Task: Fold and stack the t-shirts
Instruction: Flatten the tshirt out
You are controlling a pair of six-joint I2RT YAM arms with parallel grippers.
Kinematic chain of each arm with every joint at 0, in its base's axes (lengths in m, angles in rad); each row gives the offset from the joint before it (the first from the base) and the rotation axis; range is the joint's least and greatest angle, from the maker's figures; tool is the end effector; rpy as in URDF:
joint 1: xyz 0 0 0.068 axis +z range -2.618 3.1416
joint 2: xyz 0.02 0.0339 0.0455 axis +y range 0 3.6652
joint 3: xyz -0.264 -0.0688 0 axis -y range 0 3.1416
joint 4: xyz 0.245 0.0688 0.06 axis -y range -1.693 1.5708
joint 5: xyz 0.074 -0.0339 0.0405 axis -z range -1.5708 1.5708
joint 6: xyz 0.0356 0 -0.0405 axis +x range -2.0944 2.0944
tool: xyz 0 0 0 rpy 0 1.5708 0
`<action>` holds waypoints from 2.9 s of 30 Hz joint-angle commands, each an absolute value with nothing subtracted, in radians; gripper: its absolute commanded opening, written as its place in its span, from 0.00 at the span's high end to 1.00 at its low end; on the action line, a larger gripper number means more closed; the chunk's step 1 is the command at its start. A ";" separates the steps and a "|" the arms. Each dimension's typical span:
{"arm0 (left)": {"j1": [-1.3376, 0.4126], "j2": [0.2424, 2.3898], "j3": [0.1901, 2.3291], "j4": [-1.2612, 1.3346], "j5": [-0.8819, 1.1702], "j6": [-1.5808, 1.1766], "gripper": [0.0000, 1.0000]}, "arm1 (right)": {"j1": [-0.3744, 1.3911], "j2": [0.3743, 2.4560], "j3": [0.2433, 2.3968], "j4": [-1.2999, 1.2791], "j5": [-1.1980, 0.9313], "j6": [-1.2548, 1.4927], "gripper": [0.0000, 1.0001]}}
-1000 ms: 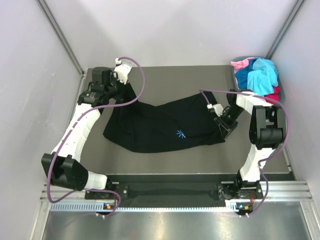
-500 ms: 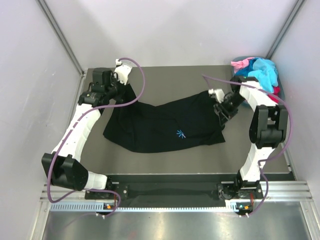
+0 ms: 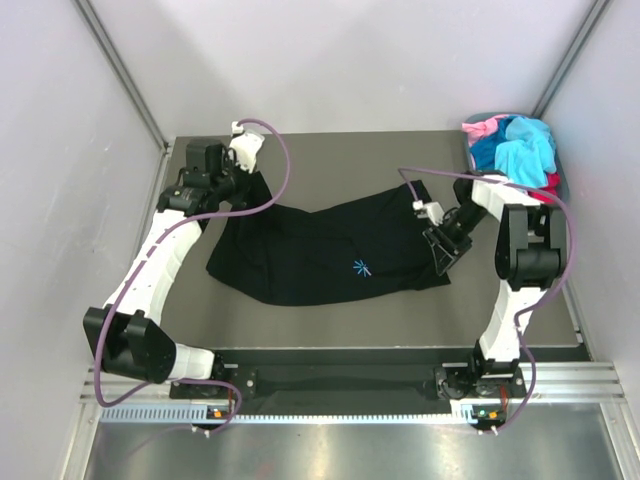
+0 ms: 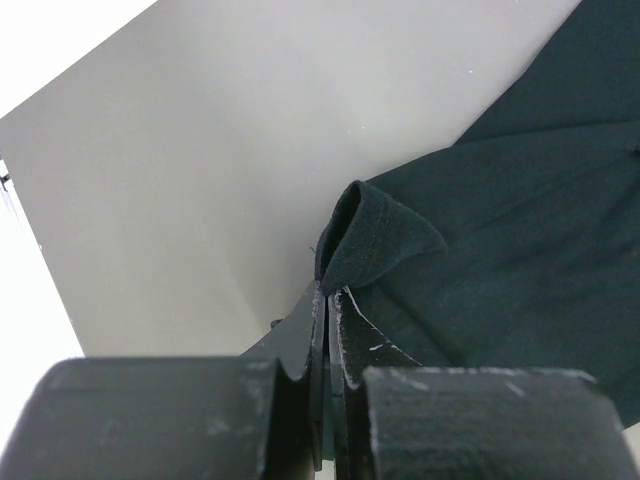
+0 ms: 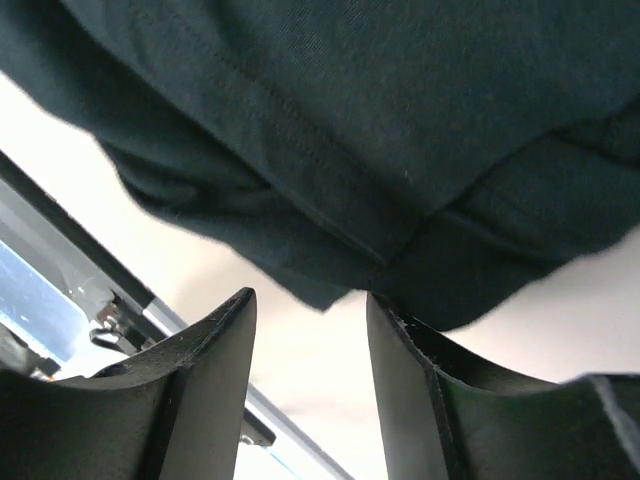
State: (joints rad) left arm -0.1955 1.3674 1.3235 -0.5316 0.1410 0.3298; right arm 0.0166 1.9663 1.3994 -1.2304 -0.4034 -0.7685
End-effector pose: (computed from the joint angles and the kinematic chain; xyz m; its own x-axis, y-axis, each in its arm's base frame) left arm 0.2989 -0.0643 0.3618 -0.4054 0.4071 -0.8185 0.4643 0.8630 0.1993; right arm 0.3364 0.0196 0.1721 -0.7511 -0.6518 -0.1044 -0.6248 0.6510 0.4311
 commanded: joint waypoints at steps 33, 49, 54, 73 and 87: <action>-0.196 1.367 1.373 -0.474 0.141 0.339 1.00 | 0.009 1.718 1.424 -1.471 -0.291 -0.953 0.64; -0.196 1.345 1.325 -0.479 0.132 0.336 1.00 | 0.008 1.953 1.463 -1.365 -0.308 -0.845 0.63; -0.196 1.358 1.328 -0.477 0.140 0.325 1.00 | 0.021 1.974 1.427 -1.399 -0.307 -0.874 0.59; -0.196 1.405 1.361 -0.474 0.163 0.299 1.00 | 0.078 1.956 1.284 -1.207 -0.226 -0.807 0.49; -0.196 1.402 1.347 -0.469 0.166 0.290 1.00 | 0.101 1.921 1.290 -1.143 -0.196 -0.750 0.71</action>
